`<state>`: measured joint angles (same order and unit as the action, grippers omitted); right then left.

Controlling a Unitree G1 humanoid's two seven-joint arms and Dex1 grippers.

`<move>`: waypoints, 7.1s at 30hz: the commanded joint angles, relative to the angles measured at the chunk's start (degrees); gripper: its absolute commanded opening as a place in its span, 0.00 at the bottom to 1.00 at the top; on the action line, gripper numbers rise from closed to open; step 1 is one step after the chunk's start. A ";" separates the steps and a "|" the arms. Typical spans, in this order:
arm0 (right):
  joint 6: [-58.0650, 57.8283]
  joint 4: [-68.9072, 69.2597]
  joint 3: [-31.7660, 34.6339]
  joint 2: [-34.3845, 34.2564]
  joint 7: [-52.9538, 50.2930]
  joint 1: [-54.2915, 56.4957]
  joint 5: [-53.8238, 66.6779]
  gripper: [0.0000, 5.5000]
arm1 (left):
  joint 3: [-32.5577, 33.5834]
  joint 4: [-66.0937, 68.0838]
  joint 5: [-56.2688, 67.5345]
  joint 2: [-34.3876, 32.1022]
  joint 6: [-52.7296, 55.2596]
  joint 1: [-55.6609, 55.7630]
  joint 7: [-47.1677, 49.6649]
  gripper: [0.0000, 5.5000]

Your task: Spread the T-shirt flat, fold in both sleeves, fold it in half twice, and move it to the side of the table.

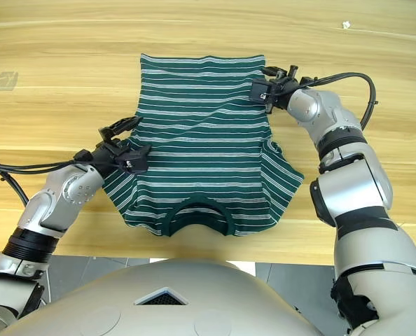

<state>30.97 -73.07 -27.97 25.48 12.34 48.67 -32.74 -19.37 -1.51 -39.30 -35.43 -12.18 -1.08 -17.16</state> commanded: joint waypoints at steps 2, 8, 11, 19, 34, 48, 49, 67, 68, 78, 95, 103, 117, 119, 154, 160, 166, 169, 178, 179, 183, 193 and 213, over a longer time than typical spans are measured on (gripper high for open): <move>2.75 1.24 3.12 -0.07 -0.73 2.93 2.39 0.40 | -1.09 0.76 -0.05 2.75 1.16 -0.81 1.13 0.70; 8.13 6.43 8.58 1.32 -0.13 2.72 7.54 0.40 | 9.71 -8.13 17.57 10.12 2.92 -1.52 4.50 0.70; 10.31 12.22 12.06 3.63 -0.17 0.17 10.77 0.40 | 20.03 -20.74 39.12 11.72 8.34 -5.08 -0.01 0.70; 8.18 34.49 19.79 8.19 2.34 -10.79 18.53 0.40 | 31.56 -35.44 46.86 10.81 19.77 -22.20 -0.30 0.70; -4.00 63.06 32.74 9.63 1.51 -29.22 26.25 0.40 | 31.50 -23.59 71.84 32.14 26.31 -34.79 3.32 0.70; -6.56 65.71 33.33 9.39 2.13 -30.49 26.56 0.40 | 28.55 -21.06 69.80 33.97 26.19 -38.37 3.66 0.40; -6.68 65.77 33.26 9.35 2.18 -30.53 26.55 0.40 | 28.60 -20.99 69.83 34.09 26.14 -38.26 3.68 0.37; -5.42 62.52 31.64 7.77 2.36 -30.81 25.14 0.40 | 27.00 -20.87 63.82 36.90 18.20 -37.82 6.16 0.00; -5.39 62.47 31.53 7.67 2.36 -30.68 25.03 0.40 | 26.23 -21.73 63.18 36.86 17.16 -38.04 5.69 0.00; -4.59 61.27 31.21 7.03 2.00 -30.37 24.55 0.40 | 17.94 -24.67 52.49 33.63 6.36 -39.35 1.35 0.00; -4.63 60.63 31.59 7.24 1.69 -30.87 24.31 0.40 | 1.13 -15.79 26.44 24.21 -0.96 -36.76 2.75 0.00; -5.06 61.24 31.66 7.15 2.07 -32.26 24.84 0.40 | -1.68 -20.04 25.47 19.48 -3.87 -36.91 0.43 0.15; -14.30 67.86 33.86 6.47 16.08 -42.01 45.26 0.40 | 10.89 -34.38 48.06 20.76 7.02 -30.72 2.18 0.28; -24.61 73.56 34.86 9.38 31.93 -51.25 62.88 0.40 | 22.18 -36.80 57.20 23.46 11.37 -26.50 9.89 0.28; -34.79 49.48 36.50 15.78 59.76 -59.43 56.30 0.27 | 30.70 -27.49 47.36 28.27 12.73 -26.51 14.40 0.29; -34.03 48.61 36.12 15.43 58.68 -58.33 55.23 0.08 | 29.98 -26.14 47.19 29.13 12.30 -26.45 14.05 0.29; -33.32 48.36 36.36 15.07 58.30 -57.10 54.94 0.00 | 29.32 -24.52 46.72 29.78 11.80 -26.17 13.86 0.29; -34.97 55.88 37.52 15.13 59.90 -58.54 58.52 0.00 | 29.30 -23.86 46.56 29.57 11.65 -25.64 13.65 0.29; -37.64 76.53 33.52 14.02 57.73 -62.42 59.23 0.00 | 28.85 -22.23 45.94 29.49 10.22 -25.86 12.66 0.29; -37.46 77.73 32.72 13.74 57.00 -62.62 58.68 0.00 | 28.77 -22.11 45.85 29.45 10.23 -25.76 12.48 0.29; -37.02 81.36 28.18 11.20 54.48 -61.58 56.48 0.00 | 27.91 -21.64 45.45 29.64 9.99 -25.67 12.05 0.29; -36.41 82.85 21.60 10.04 52.40 -60.02 52.76 0.00 | 27.03 -21.74 45.23 29.71 10.08 -26.04 11.72 0.29; -43.75 86.93 21.18 10.57 55.91 -60.92 61.35 0.28 | 25.11 -22.82 44.82 29.11 11.45 -25.19 11.12 0.29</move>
<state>-11.72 12.73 -7.11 34.87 67.75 -12.09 27.88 6.16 -23.45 6.27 -5.74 -1.72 -26.79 -5.59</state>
